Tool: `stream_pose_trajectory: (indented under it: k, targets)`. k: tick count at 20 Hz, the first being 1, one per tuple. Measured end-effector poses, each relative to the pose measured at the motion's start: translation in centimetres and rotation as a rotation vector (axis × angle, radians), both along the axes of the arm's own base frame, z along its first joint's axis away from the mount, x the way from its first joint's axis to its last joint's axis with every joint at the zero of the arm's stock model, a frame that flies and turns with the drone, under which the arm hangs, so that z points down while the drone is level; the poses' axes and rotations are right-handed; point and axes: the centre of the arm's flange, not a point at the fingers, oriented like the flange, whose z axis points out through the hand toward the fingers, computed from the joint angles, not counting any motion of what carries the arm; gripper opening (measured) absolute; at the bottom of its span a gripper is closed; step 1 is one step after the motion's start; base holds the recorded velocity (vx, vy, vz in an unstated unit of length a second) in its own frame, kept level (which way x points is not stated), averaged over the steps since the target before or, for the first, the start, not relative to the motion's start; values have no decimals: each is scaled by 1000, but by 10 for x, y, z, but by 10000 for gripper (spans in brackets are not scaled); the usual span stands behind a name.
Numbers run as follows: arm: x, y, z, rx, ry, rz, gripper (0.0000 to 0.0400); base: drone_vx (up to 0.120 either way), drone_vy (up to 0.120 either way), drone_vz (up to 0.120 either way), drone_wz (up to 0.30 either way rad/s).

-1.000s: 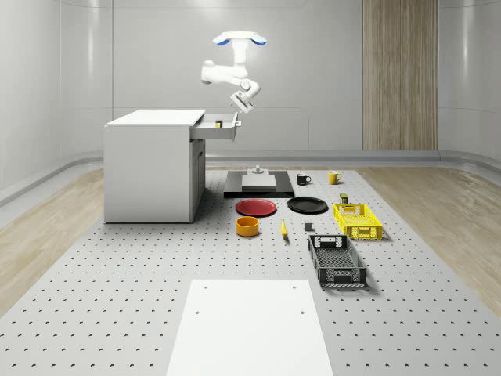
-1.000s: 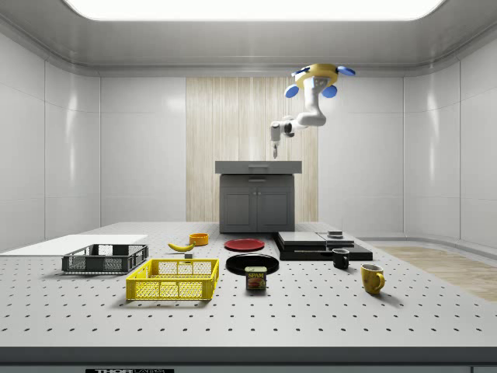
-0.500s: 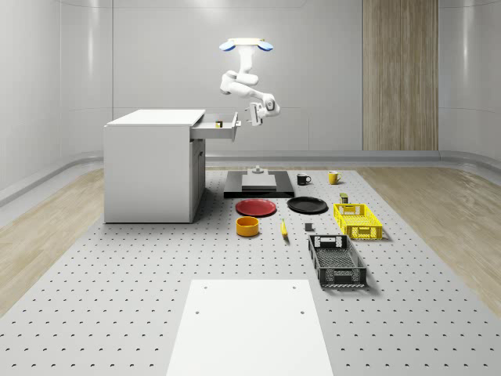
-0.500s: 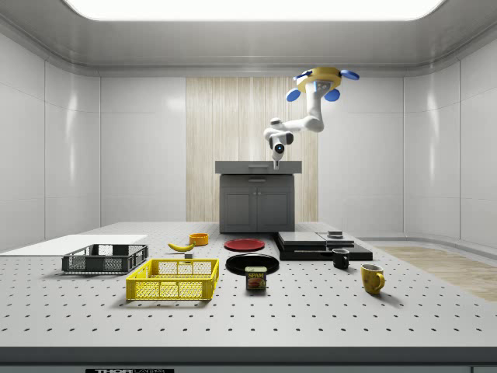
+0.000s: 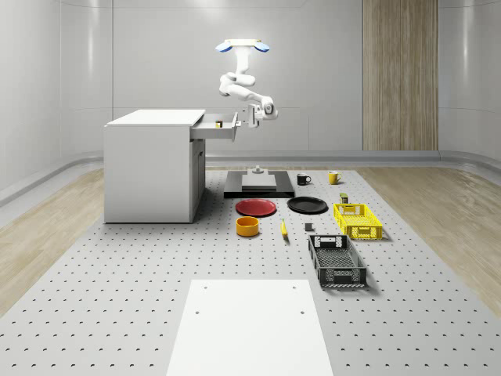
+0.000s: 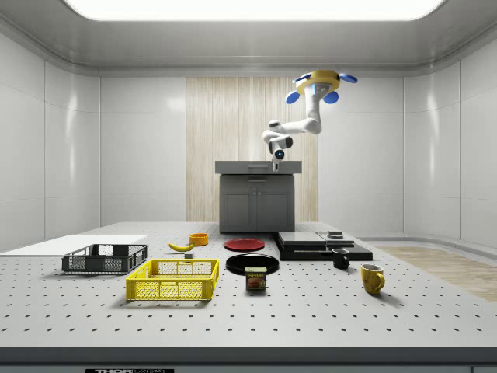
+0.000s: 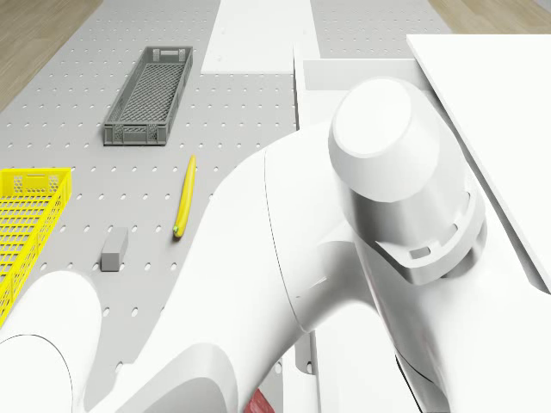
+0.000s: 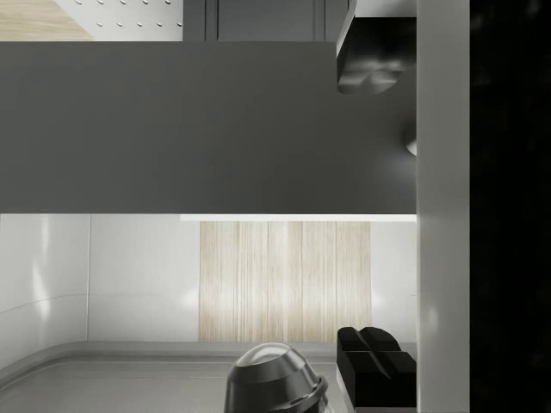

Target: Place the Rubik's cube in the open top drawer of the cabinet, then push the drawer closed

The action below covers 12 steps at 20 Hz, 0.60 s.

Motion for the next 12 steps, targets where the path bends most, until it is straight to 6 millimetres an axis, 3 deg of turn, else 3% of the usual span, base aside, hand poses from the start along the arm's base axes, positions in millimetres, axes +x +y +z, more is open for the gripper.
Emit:
stream_pose_trajectory:
  k: [2,6,9,12]
  targets:
    - [0,0,1,-5,0,-1,400,0,0,-20,0]
    - [0,-1,1,-12,-1,-2,400,0,0,-120,0]
    - [0,-1,1,-14,-1,-2,257,0,0,-93,0]
    - [0,-1,1,-16,-1,-3,177,0,-67,0,0]
